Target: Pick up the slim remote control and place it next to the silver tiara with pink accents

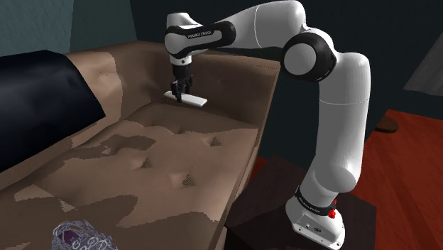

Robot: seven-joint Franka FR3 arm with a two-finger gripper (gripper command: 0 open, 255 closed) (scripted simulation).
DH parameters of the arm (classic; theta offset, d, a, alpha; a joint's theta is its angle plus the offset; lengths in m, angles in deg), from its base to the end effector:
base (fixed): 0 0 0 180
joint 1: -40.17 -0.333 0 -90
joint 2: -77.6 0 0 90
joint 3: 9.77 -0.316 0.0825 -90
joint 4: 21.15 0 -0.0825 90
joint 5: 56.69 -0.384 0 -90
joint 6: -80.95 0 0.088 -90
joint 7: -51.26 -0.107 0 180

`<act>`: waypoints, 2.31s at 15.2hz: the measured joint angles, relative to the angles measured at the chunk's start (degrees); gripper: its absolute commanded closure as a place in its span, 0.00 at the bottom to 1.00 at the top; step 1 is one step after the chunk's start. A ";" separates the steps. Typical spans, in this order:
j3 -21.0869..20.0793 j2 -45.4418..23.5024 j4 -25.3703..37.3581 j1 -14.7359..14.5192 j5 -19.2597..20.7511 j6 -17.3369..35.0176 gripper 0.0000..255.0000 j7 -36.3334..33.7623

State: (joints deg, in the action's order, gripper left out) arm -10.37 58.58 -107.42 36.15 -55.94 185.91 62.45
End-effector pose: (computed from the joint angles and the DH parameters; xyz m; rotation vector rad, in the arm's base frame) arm 0.6585 0.0513 0.4757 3.1023 0.4353 -0.0098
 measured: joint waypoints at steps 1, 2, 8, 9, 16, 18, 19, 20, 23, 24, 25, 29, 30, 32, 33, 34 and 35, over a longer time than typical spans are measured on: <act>-0.02 -0.01 0.42 -0.03 0.01 -0.41 1.00 -0.04; -0.13 0.79 -0.56 -0.28 0.04 -0.25 1.00 -0.43; -1.96 10.23 -13.77 -3.17 0.16 3.47 1.00 -5.19; -2.46 12.26 -16.16 -3.81 0.13 3.79 1.00 -6.31; -5.96 21.86 -28.23 -7.52 -0.68 6.27 1.00 -13.26; -7.08 24.61 -31.52 -8.57 -1.12 6.81 1.00 -15.23; -7.69 25.78 -32.65 -9.12 -1.38 6.78 1.00 -16.27; -8.37 26.77 -33.61 -9.70 -1.64 6.77 1.00 -17.41; -10.38 29.90 -36.68 -11.42 -2.57 6.79 1.00 -20.64; -11.07 30.89 -37.45 -12.01 -2.94 6.58 1.00 -21.74; -11.74 31.70 -38.07 -12.56 -3.28 6.43 1.00 -22.80; -15.06 34.90 -41.31 -15.17 -5.00 6.69 1.00 -27.74; -15.84 35.32 -41.31 -15.74 -5.35 6.33 1.00 -28.95; -17.25 36.84 -42.88 -16.91 -6.28 6.49 1.00 -31.02; -17.95 37.45 -43.52 -17.46 -6.71 6.62 1.00 -32.02; -18.78 38.03 -43.43 -18.09 -7.18 6.05 1.00 -33.27; -19.68 38.70 -43.94 -18.78 -7.71 6.00 1.00 -34.54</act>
State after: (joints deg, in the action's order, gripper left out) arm -30.04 97.27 -151.36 17.37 -63.65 191.90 27.91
